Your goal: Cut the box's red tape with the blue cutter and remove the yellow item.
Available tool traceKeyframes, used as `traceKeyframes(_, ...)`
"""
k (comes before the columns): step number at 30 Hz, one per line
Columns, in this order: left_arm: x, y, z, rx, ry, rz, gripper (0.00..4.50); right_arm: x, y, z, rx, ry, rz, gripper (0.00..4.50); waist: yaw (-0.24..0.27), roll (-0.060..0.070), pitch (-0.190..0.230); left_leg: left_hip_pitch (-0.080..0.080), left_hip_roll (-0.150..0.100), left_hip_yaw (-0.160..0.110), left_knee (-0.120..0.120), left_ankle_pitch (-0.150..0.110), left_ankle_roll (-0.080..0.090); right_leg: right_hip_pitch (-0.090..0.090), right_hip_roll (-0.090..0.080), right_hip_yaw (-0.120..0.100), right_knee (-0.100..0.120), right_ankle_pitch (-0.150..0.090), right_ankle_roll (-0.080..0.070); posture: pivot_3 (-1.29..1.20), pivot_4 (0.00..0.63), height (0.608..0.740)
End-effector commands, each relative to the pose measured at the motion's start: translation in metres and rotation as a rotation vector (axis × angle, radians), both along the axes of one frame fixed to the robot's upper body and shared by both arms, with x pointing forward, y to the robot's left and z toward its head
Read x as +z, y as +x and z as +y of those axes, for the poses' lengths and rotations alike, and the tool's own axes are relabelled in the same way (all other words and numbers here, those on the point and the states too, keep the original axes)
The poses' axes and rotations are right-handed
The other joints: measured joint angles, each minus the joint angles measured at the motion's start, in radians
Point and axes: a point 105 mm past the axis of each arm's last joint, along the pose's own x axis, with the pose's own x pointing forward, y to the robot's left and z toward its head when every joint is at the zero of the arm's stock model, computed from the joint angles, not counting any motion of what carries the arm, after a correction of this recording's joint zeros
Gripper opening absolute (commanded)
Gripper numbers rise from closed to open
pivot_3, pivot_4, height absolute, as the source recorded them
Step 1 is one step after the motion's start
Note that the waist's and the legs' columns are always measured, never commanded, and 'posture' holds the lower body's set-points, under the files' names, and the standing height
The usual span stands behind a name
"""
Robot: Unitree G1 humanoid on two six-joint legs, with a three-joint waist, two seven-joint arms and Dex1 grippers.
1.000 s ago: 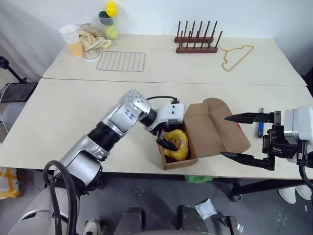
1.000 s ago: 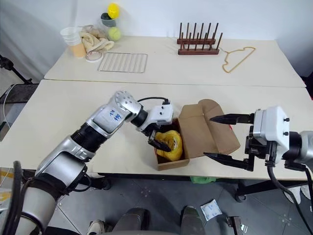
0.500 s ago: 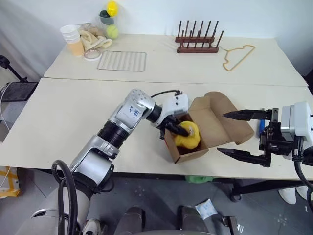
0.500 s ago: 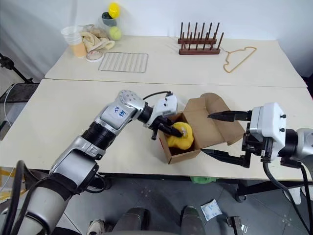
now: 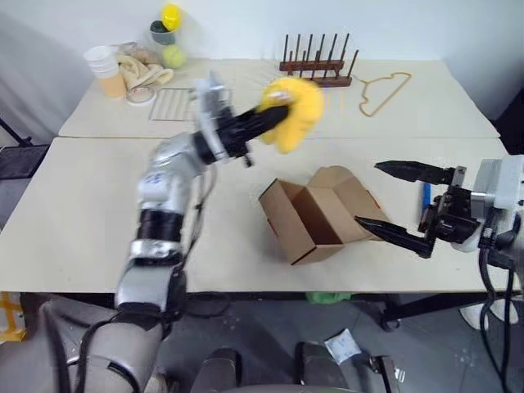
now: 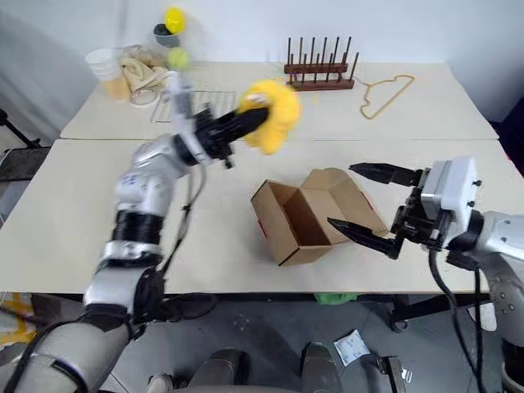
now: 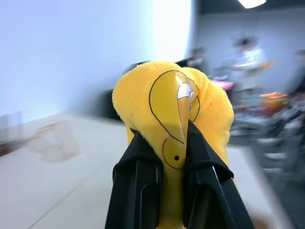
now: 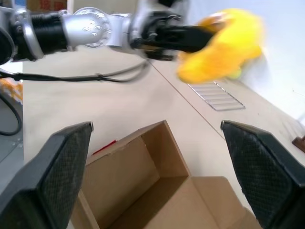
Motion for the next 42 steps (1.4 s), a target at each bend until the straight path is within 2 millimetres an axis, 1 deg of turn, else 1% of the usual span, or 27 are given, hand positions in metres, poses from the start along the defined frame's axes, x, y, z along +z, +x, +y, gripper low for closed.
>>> traceKeyframes(1,-0.011,-0.012,0.056,0.209,0.102,-0.054,0.16,0.005,-0.004,0.016,0.071,0.042,-0.010,4.50,-0.001,0.000,0.000,0.000,0.000,-0.001,0.000,0.000,0.000,0.000,0.000,-0.001,0.000,0.000,0.000,0.00,0.150,0.740)
traceKeyframes(3,-0.036,-0.020,0.096,0.354,0.171,0.007,0.16,-0.001,-0.002,0.022,0.100,0.061,0.026,4.50,-0.003,0.000,0.000,0.000,-0.001,-0.001,0.001,0.000,0.000,0.000,-0.002,-0.001,-0.001,0.000,0.000,0.00,0.150,0.740)
traceKeyframes(4,-0.046,-0.026,0.111,0.402,0.196,0.030,0.16,-0.002,-0.001,0.024,0.107,0.065,0.026,4.50,-0.002,0.000,0.000,0.000,-0.001,-0.001,0.002,0.000,-0.001,0.000,-0.002,-0.001,0.000,0.000,0.000,0.00,0.150,0.740)
traceKeyframes(6,-0.063,-0.038,0.133,0.469,0.222,0.086,0.16,-0.004,0.003,0.028,0.112,0.095,0.026,4.50,0.006,0.000,0.000,-0.001,0.000,-0.002,0.002,0.000,-0.001,0.001,-0.003,-0.002,-0.001,0.000,0.000,0.00,0.150,0.740)
traceKeyframes(8,-0.080,-0.051,0.146,0.500,0.244,0.143,0.86,-0.006,0.006,0.031,0.125,0.118,0.033,4.50,0.020,0.000,0.000,-0.001,0.000,-0.002,0.002,-0.001,0.000,0.002,-0.004,-0.002,-0.002,0.000,0.000,0.00,0.150,0.740)
traceKeyframes(9,-0.084,-0.054,0.148,0.508,0.248,0.160,1.10,-0.007,0.007,0.032,0.128,0.120,0.031,4.50,0.025,0.000,0.000,-0.001,0.001,-0.002,0.003,-0.001,0.000,0.002,-0.004,-0.002,-0.002,0.000,0.000,0.00,0.150,0.740)
traceKeyframes(10,-0.086,-0.056,0.151,0.522,0.243,0.168,1.31,-0.007,0.007,0.032,0.131,0.129,0.030,4.50,0.032,0.000,0.000,-0.001,0.001,-0.002,0.003,-0.001,0.000,0.002,-0.005,-0.002,-0.002,0.000,0.000,0.00,0.150,0.740)
traceKeyframes(11,-0.088,-0.059,0.154,0.533,0.228,0.184,1.70,-0.009,0.007,0.033,0.141,0.124,0.031,4.50,0.038,-0.001,0.000,-0.001,0.001,-0.002,0.003,-0.001,0.000,0.002,-0.005,-0.003,-0.002,0.000,0.000,0.00,0.150,0.740)
traceKeyframes(13,-0.090,-0.064,0.159,0.541,0.199,0.210,2.33,-0.013,0.007,0.034,0.164,0.098,0.031,4.50,0.043,-0.001,0.000,-0.001,0.000,-0.002,0.003,-0.001,0.001,0.002,-0.005,-0.003,-0.003,0.000,0.000,0.00,0.150,0.740)
traceKeyframes(15,-0.090,-0.066,0.160,0.517,0.165,0.268,2.91,-0.015,0.011,0.030,0.161,0.073,0.026,4.50,0.042,-0.001,0.000,-0.001,0.000,-0.001,0.003,-0.002,0.001,0.002,-0.004,-0.003,-0.002,0.000,0.000,0.00,0.150,0.740)
traceKeyframes(17,-0.080,-0.066,0.159,0.516,0.174,0.231,3.53,-0.013,0.014,0.025,0.159,0.063,0.019,4.50,0.039,-0.001,0.000,-0.001,-0.002,-0.001,0.003,-0.002,0.001,0.002,-0.004,-0.003,-0.002,0.000,0.000,0.00,0.150,0.740)
traceKeyframes(19,-0.071,-0.062,0.163,0.554,0.199,0.198,4.14,-0.013,0.014,0.025,0.171,0.061,0.024,4.50,0.036,-0.001,0.000,-0.001,-0.002,-0.001,0.002,-0.002,0.001,0.002,-0.003,-0.003,-0.002,0.000,-0.001,0.00,0.150,0.740)
traceKeyframes(20,-0.067,-0.064,0.165,0.544,0.200,0.199,4.47,-0.013,0.013,0.025,0.177,0.059,0.023,4.50,0.034,-0.001,0.000,-0.001,-0.002,-0.001,0.002,-0.002,0.000,0.002,-0.003,-0.003,-0.002,0.000,-0.001,0.00,0.150,0.740)
traceKeyframes(22,-0.062,-0.069,0.173,0.543,0.230,0.186,4.47,-0.012,0.013,0.023,0.182,0.053,0.024,4.50,0.029,-0.001,0.000,-0.001,-0.001,-0.001,0.002,-0.002,0.000,0.002,-0.003,-0.003,-0.002,0.000,-0.001,0.00,0.150,0.740)
traceKeyframes(25,-0.060,-0.077,0.185,0.557,0.284,0.178,4.47,-0.010,0.013,0.020,0.181,0.047,0.025,4.50,0.015,-0.001,0.000,-0.001,-0.001,0.000,0.001,-0.002,0.000,0.001,-0.003,-0.003,-0.003,0.000,-0.001,0.00,0.150,0.740)
traceKeyframes(28,-0.063,-0.101,0.219,0.613,0.424,0.213,4.47,-0.007,0.009,0.009,0.177,0.037,0.050,4.50,0.002,-0.001,0.000,0.000,0.000,0.001,-0.001,-0.003,0.000,0.000,-0.002,-0.003,-0.003,0.000,-0.001,0.00,0.150,0.740)
traceKeyframes(30,-0.063,-0.114,0.233,0.640,0.472,0.209,4.47,-0.014,0.001,0.005,0.208,-0.026,0.085,4.50,-0.003,0.000,0.000,0.000,0.001,0.001,-0.002,-0.003,-0.001,0.000,-0.002,-0.003,-0.004,0.000,-0.002,0.00,0.150,0.740)
traceKeyframes(31,-0.067,-0.122,0.238,0.646,0.513,0.210,4.47,-0.020,-0.003,0.003,0.210,-0.053,0.107,4.50,-0.003,0.000,0.000,0.000,0.002,0.001,-0.003,-0.003,0.000,0.000,-0.002,-0.004,-0.006,0.000,-0.002,0.00,0.150,0.740)
traceKeyframes(32,-0.071,-0.130,0.240,0.639,0.534,0.217,4.47,-0.025,-0.004,0.000,0.203,-0.074,0.106,4.50,-0.003,0.000,0.000,0.000,0.002,0.001,-0.003,-0.003,0.000,0.001,-0.002,-0.004,-0.007,0.000,-0.002,0.00,0.150,0.740)
traceKeyframes(35,-0.076,-0.144,0.240,0.624,0.543,0.230,4.47,-0.035,-0.006,-0.006,0.181,-0.095,0.105,4.50,-0.002,0.000,0.000,0.000,0.004,0.002,-0.003,-0.004,0.001,0.002,-0.003,-0.004,-0.009,0.000,-0.002,0.00,0.150,0.740)
traceKeyframes(39,-0.082,-0.153,0.236,0.673,0.506,0.211,4.47,-0.051,-0.007,-0.019,0.114,-0.126,0.089,4.50,0.009,0.000,0.000,0.000,0.005,0.003,-0.002,-0.004,0.002,0.003,-0.004,-0.004,-0.010,0.000,-0.002,0.00,0.150,0.740)
traceKeyframes(42,-0.090,-0.156,0.232,0.694,0.513,0.203,4.47,-0.054,-0.004,-0.022,0.081,-0.117,0.064,4.50,0.016,0.000,0.000,0.001,0.005,0.003,-0.002,-0.005,0.002,0.003,-0.004,-0.003,-0.010,0.000,-0.002,0.00,0.150,0.740)
